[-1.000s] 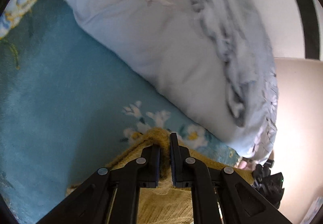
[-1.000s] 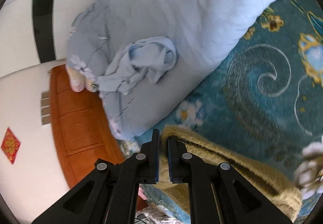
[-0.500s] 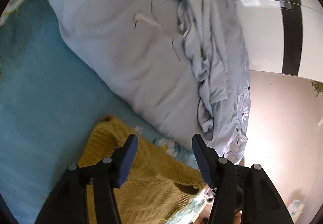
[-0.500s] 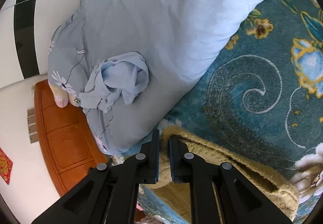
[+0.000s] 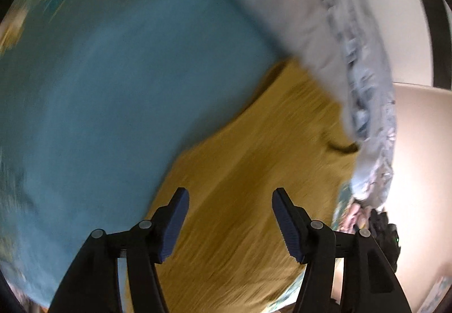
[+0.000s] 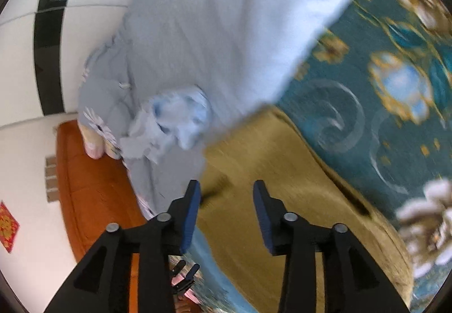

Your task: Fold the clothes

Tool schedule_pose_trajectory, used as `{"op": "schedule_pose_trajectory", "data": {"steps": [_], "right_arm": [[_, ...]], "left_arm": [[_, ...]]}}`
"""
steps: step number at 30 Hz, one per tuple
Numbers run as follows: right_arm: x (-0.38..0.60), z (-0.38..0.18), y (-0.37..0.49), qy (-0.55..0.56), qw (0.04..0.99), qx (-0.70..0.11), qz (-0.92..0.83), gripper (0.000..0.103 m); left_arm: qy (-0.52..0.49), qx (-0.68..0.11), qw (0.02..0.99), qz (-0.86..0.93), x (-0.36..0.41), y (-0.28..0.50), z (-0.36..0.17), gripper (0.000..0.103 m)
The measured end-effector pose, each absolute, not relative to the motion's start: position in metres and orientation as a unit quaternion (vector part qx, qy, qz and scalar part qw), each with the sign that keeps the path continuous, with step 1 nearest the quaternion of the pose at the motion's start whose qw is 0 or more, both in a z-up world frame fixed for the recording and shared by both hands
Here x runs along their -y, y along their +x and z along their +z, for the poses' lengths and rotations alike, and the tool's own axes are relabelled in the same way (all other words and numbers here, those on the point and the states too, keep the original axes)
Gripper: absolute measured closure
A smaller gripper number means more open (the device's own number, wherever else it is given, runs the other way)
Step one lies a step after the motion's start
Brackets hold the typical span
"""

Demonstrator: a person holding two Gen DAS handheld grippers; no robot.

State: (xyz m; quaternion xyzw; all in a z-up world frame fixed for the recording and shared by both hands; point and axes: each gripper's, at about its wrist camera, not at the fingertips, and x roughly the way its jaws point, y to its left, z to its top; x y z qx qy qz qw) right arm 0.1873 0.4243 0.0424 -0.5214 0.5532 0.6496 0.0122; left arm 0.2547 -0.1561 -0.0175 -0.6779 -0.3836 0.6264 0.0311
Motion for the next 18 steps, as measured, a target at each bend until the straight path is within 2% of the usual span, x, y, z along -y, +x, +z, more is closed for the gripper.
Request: {"op": "schedule_pose_trajectory", "data": {"steps": [5,11,18], "right_arm": [[-0.399,0.011,0.262,-0.599,0.039,-0.507,0.618,0.061],[-0.387,-0.011,0.344,-0.67,0.093,-0.437,0.592,0.061],[-0.386,-0.027,0.383,-0.702,0.121,-0.403,0.575,0.062]], "left_arm": [[-0.7,0.363,0.005,0.615,0.154,0.316,-0.036,0.038],[-0.725,0.316,0.009,0.612,0.144,0.353,-0.04,0.039],[-0.735,0.3,-0.006,0.608,0.137,0.379,-0.029,0.04]]}}
